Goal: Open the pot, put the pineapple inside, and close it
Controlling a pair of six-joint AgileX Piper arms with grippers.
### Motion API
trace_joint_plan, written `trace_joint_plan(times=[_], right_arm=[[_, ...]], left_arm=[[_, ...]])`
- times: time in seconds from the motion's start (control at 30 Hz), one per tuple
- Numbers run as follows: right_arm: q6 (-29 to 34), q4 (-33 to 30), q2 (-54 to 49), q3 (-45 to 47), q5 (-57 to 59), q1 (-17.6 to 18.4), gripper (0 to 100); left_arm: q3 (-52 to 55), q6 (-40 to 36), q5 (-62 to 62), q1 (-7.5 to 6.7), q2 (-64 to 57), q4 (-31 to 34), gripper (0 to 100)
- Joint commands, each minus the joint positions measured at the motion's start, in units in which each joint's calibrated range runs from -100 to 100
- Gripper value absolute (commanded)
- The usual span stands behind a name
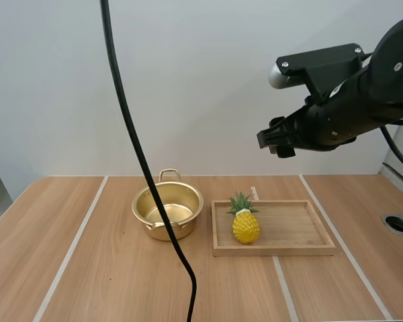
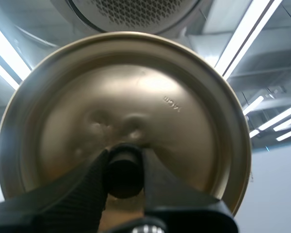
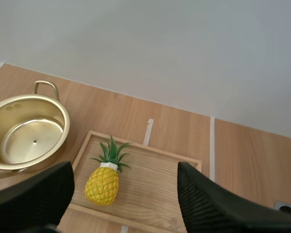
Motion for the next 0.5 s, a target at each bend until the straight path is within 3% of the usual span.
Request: trace_joint_plan(times=[0.0, 0.13, 0.47], right_arm=[[-0.2, 2.1, 3.1, 0.6, -2.3, -0.2, 100], [-1.6, 4.6, 9.7, 0.6, -2.8, -0.2, 100], [-6.7, 7.9, 27.1, 0.6, -0.8, -0.2, 100]], left_arm=[[-0.3, 0.7, -7.6, -0.11, -0.8, -1.1, 0], [-0.3, 0.7, -7.6, -0.11, -1.2, -0.4, 0], [-0.3, 0.7, -6.7, -0.11, -1.4, 8.8, 0]])
